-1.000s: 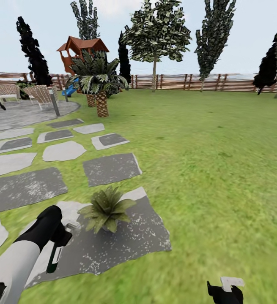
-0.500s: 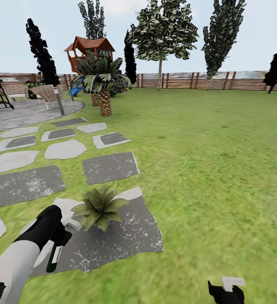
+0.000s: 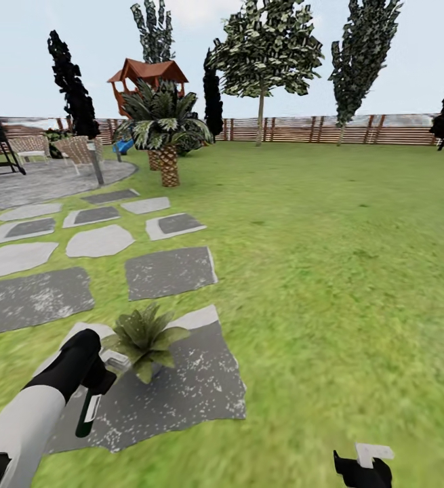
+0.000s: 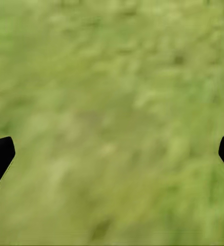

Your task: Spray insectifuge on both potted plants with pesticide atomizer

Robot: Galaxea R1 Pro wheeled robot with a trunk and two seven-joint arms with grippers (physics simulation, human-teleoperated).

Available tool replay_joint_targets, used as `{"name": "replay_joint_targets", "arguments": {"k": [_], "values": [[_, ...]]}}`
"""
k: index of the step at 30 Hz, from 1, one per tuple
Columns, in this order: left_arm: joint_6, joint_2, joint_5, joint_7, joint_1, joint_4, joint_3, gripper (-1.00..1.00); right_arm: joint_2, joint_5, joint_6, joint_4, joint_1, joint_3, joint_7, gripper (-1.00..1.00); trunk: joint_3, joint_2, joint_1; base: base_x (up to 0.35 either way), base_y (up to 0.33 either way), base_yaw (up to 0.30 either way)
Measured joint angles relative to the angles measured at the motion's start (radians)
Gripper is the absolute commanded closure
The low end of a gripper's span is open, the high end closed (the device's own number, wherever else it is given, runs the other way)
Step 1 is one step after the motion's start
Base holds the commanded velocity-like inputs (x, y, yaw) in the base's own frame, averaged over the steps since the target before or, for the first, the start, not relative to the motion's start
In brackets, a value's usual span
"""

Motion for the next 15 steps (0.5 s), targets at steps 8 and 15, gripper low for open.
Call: {"name": "replay_joint_targets", "arguments": {"k": [8, 15], "values": [[0.0, -0.004, 0.002, 0.001, 0.0, -0.001, 0.001, 1.0, 0.0, 0.0, 0.0, 0.0, 0.0, 0.0, 0.0, -1.0, 0.0, 0.0, 0.0, 0.174, -0.247, 0.274], [0.003, -0.007, -0.007, 0.003, 0.0, 0.001, -0.002, 1.0, -0.003, 0.0, 0.0, -0.002, 0.0, 0.0, 0.001, -1.0, 0.0, 0.0, 0.0, 0.073, -0.277, 0.061]]}}
